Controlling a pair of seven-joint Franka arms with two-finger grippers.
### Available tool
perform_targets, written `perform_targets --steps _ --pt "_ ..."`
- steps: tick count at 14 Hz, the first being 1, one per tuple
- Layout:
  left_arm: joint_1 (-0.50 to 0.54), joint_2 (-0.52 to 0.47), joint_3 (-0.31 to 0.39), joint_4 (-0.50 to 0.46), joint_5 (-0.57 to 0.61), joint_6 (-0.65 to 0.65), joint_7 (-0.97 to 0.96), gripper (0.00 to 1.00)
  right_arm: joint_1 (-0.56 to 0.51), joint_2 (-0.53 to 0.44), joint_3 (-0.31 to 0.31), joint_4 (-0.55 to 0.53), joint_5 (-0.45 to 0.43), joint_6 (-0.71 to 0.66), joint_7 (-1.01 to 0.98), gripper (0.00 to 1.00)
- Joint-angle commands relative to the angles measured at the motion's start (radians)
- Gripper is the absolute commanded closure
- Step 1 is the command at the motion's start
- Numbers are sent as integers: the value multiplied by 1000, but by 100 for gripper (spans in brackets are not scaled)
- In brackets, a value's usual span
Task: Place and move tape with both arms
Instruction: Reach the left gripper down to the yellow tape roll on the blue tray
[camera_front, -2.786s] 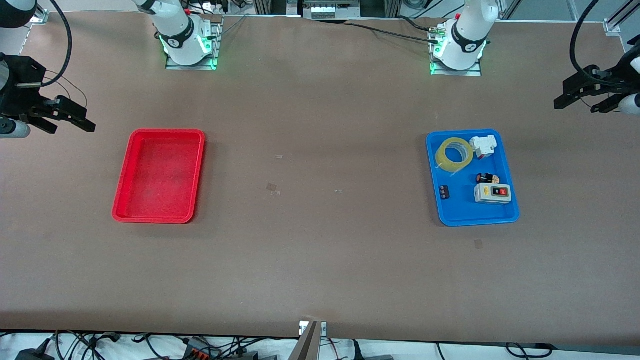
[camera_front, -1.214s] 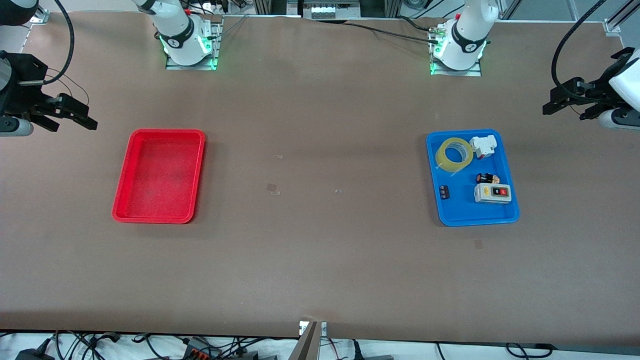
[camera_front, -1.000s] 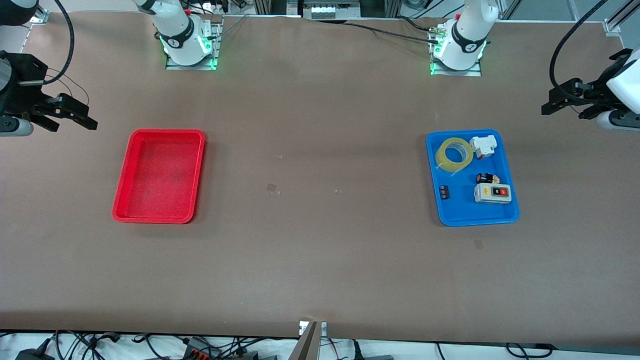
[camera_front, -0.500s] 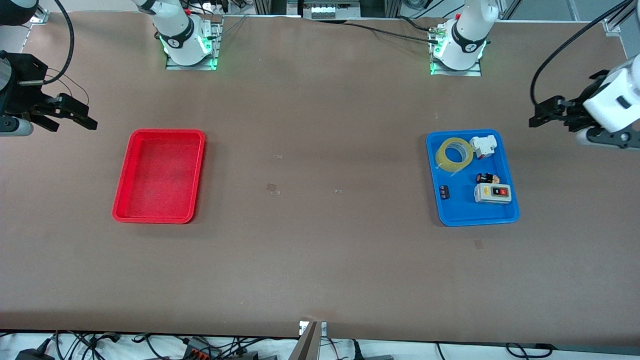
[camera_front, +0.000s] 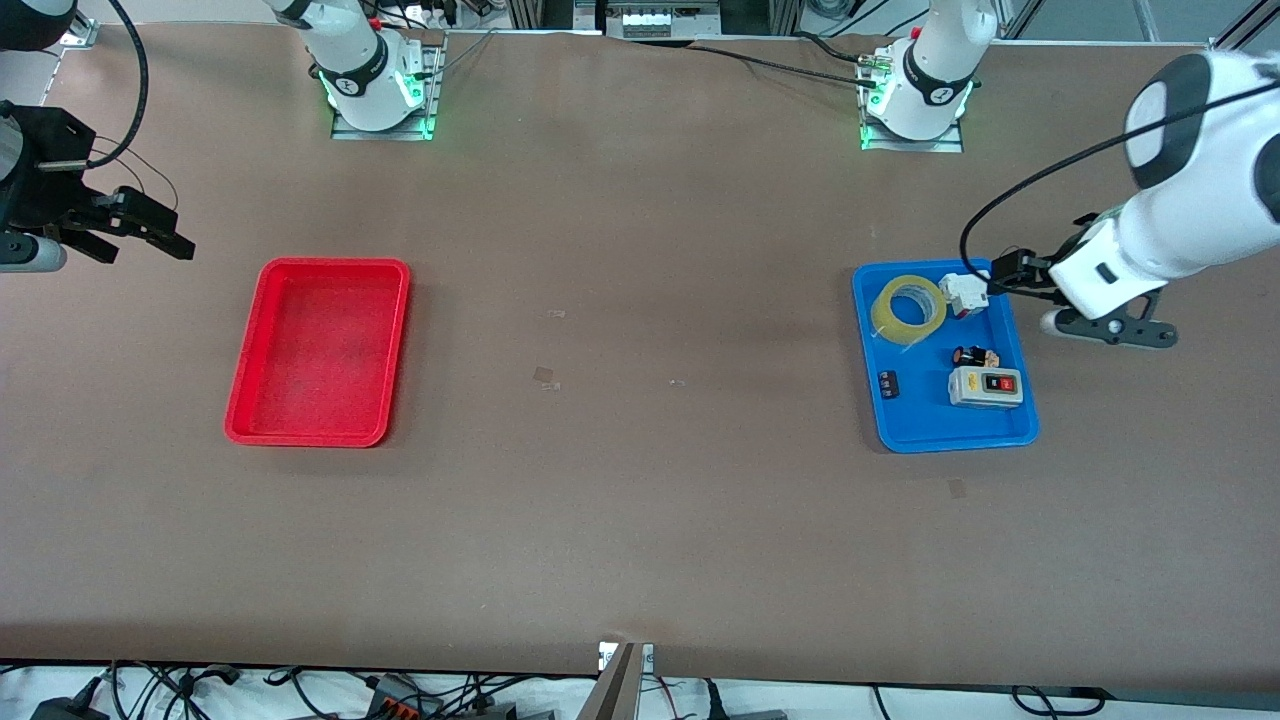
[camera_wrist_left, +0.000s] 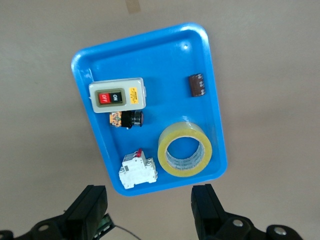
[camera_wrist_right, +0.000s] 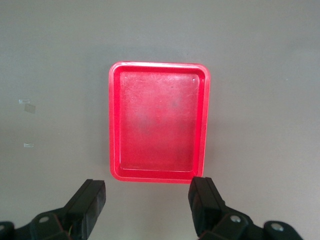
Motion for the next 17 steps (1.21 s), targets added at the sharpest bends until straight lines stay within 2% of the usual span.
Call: perform_targets --steps 1,4,7,12,14,15,16,17 --pt "10 -40 -8 -166 15 145 7 0 -10 -16 12 -1 -7 -8 -6 0" --pt "13 -43 -8 -327 15 320 7 0 -10 -16 12 -1 -7 -8 -6 0" --pt "15 -15 -8 -438 15 480 5 0 -10 -18 13 -1 -7 -9 -6 0" --pt "18 116 -10 -449 3 580 -5 0 -10 -18 13 -1 -7 -8 -6 0" --pt "18 135 -10 -449 -62 581 -5 0 -10 -16 13 -1 -7 -6 -6 0" --pt "16 149 -10 -446 -103 581 -5 4 -10 -16 13 -1 -7 -6 -6 0" --pt "16 158 -10 -444 -131 581 -7 24 -10 -16 13 -1 -7 -6 -6 0" --pt "16 164 -10 -443 -143 581 -7 55 -10 -16 13 -1 -7 -6 -6 0"
